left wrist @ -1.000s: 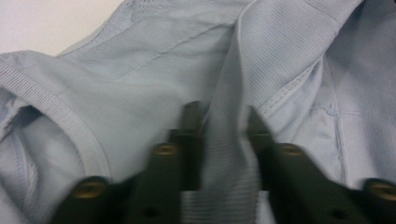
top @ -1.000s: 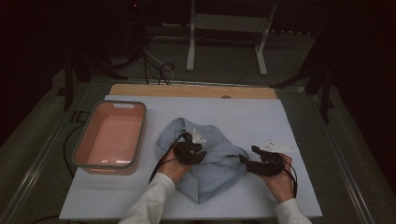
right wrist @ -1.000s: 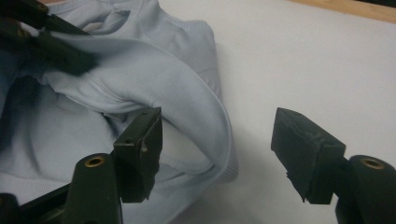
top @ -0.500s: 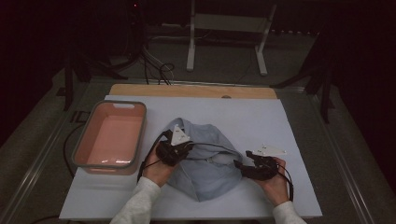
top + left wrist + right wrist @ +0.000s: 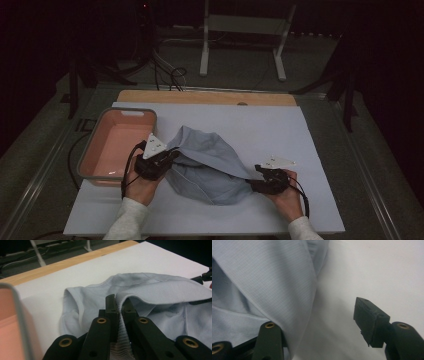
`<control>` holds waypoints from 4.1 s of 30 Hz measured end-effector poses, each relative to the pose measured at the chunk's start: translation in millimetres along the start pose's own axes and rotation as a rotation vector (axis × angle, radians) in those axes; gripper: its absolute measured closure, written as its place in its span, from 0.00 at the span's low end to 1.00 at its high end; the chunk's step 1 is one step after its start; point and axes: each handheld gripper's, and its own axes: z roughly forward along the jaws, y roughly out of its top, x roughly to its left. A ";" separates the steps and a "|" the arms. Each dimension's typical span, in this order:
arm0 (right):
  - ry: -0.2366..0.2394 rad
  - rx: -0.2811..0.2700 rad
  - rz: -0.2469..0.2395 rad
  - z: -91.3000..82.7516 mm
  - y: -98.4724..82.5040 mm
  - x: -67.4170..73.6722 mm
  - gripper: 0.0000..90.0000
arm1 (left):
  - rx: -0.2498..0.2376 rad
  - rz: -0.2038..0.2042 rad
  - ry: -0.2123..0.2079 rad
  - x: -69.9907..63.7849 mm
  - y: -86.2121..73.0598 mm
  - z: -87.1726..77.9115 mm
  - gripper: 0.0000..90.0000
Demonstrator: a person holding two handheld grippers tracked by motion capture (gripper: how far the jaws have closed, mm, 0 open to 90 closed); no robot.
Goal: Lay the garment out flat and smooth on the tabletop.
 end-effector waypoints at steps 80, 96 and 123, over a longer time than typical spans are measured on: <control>0.045 -0.102 0.147 -33.2 0.8 -37.9 0.21 | -0.019 -0.109 -0.053 -22.1 -31.2 4.9 0.41; 0.019 -0.096 0.147 -28.1 -1.1 -36.5 0.22 | 0.238 -0.173 0.040 -12.4 -57.6 68.7 0.34; 0.017 -0.001 0.144 9.8 3.2 -19.8 0.54 | 0.141 -0.168 0.043 5.8 -62.5 0.2 0.94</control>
